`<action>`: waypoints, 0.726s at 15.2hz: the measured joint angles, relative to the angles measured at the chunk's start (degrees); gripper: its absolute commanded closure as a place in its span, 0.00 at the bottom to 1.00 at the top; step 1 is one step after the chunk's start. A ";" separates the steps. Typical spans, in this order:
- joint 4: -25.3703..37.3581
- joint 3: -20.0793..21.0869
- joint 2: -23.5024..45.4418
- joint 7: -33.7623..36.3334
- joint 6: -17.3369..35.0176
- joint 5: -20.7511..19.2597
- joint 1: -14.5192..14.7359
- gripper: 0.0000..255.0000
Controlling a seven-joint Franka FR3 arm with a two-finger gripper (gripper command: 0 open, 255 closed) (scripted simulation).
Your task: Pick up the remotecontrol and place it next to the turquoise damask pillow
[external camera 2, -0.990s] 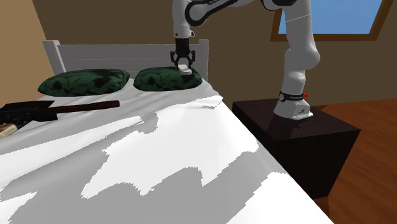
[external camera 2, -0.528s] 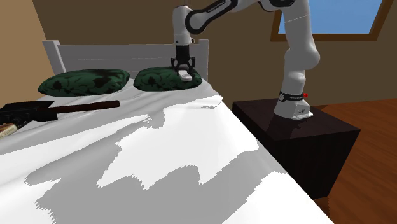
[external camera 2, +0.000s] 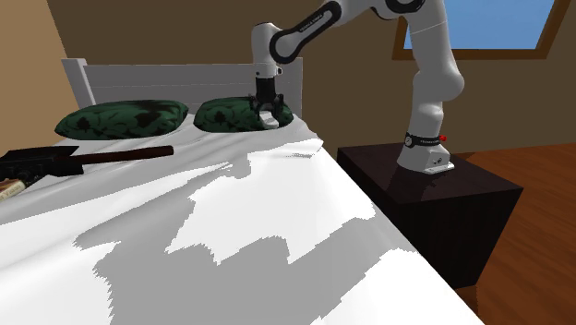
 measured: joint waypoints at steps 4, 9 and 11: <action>-0.86 -0.05 1.44 0.19 2.30 -0.17 0.08 1.00; -1.82 -0.17 3.68 0.33 5.50 -0.39 0.12 1.00; -2.56 -0.19 4.24 0.48 6.79 -0.48 0.19 1.00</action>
